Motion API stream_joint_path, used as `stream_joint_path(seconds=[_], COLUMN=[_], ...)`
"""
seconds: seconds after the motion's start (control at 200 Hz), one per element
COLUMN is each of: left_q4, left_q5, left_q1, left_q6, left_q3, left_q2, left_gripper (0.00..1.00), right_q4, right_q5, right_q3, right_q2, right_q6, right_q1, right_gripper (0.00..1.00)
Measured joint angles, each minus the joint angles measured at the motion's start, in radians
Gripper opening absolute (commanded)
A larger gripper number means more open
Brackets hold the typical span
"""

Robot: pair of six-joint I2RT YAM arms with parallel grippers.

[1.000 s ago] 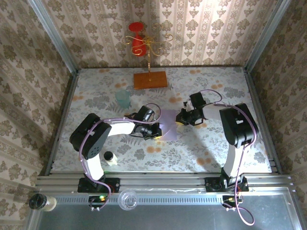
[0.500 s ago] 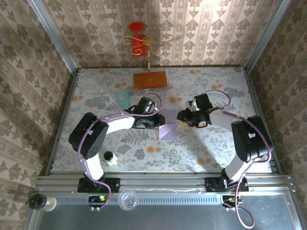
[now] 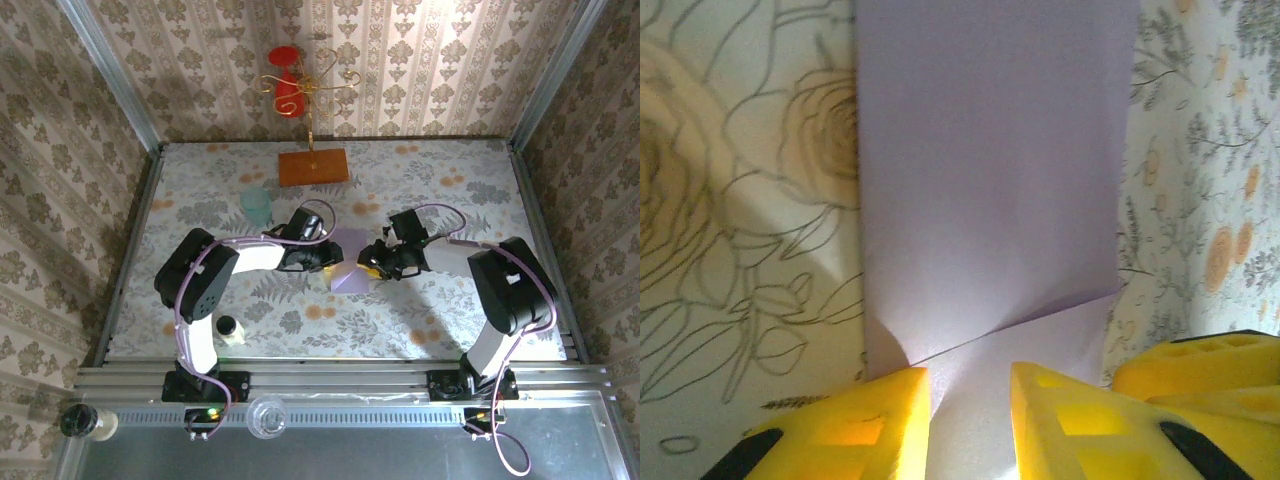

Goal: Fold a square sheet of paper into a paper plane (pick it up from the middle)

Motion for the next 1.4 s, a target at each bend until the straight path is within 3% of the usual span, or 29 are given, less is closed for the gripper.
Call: stream_joint_path(seconds=[0.45,1.4], left_q4=[0.015,0.013], left_q5=[0.0,0.001], left_q1=[0.002,0.006], left_q6=[-0.026,-0.031], left_q3=[-0.006,-0.006], left_q2=[0.0,0.0], left_gripper=[0.29,0.28], right_q4=[0.106,0.233], right_q5=[0.0,-0.092], right_q3=[-0.034,-0.048], right_q2=[0.026,0.074], right_q6=[0.101,0.128], right_q1=[0.011,0.045], right_gripper=[0.23,0.19])
